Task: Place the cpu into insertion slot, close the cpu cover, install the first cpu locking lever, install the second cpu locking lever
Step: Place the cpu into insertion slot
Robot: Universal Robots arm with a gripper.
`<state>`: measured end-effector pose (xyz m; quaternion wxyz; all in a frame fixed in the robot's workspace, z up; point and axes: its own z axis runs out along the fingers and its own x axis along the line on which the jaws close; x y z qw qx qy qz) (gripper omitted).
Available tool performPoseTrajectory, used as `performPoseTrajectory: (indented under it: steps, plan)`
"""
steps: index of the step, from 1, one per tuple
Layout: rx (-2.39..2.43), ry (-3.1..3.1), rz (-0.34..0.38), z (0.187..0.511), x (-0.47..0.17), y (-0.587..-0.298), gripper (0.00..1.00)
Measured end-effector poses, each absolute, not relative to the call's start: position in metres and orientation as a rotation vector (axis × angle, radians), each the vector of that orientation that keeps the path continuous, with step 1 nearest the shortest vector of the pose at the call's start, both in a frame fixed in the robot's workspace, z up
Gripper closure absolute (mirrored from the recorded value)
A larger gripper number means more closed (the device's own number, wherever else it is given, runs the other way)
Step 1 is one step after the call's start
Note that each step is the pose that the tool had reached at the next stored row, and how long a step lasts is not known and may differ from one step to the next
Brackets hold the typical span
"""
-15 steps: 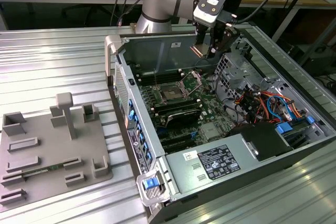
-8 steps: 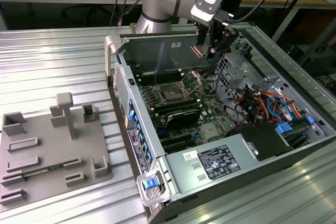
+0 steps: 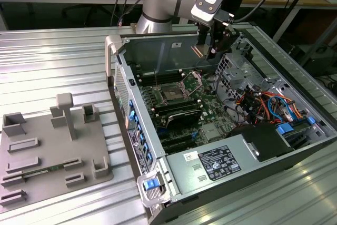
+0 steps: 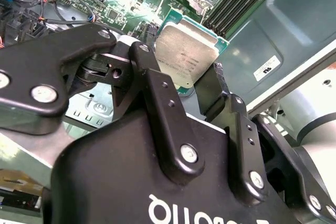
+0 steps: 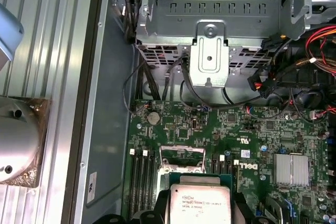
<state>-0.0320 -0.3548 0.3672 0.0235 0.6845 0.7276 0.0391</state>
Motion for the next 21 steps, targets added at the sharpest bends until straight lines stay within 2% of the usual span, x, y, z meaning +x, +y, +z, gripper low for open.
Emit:
performPoseTrajectory:
  steps: [21]
  plan:
    - [2.232,2.134,0.117,0.3672,-0.032,-0.3548,0.45]
